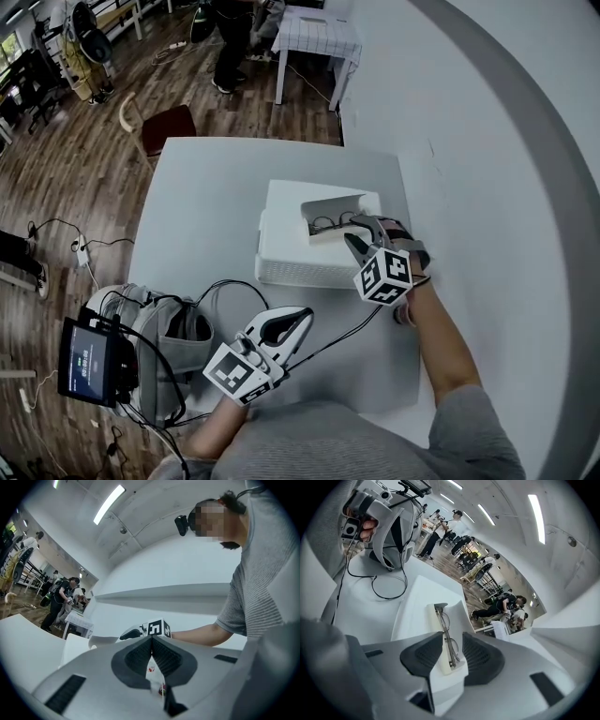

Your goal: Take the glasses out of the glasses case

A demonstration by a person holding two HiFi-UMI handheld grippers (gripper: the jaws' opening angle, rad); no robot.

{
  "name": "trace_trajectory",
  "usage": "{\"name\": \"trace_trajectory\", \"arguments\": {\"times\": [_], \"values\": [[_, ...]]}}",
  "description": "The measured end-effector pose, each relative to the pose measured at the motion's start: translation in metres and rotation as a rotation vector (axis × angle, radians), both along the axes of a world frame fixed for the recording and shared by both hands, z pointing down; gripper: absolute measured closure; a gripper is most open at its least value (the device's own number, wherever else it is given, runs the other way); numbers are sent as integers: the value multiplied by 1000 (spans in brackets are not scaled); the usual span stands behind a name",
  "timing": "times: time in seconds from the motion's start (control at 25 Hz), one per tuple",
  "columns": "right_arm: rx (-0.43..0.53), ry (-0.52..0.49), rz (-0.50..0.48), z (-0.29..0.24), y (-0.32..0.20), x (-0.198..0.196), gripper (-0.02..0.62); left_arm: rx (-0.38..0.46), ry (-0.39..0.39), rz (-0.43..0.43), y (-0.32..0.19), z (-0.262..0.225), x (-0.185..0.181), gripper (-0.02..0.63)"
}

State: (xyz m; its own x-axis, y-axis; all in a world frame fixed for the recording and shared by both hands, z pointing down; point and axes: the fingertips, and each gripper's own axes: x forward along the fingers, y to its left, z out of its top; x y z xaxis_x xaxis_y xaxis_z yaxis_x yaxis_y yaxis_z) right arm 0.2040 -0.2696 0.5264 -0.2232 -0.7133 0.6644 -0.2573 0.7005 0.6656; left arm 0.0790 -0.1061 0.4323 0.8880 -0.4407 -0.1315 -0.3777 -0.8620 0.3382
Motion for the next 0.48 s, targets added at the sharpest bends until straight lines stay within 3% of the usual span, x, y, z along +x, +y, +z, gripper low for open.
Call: {"name": "trace_trajectory", "arguments": {"times": [0.48], "values": [[-7, 46, -28, 14, -6, -4, 459, -10, -3, -2, -5, 5, 0, 594]]}}
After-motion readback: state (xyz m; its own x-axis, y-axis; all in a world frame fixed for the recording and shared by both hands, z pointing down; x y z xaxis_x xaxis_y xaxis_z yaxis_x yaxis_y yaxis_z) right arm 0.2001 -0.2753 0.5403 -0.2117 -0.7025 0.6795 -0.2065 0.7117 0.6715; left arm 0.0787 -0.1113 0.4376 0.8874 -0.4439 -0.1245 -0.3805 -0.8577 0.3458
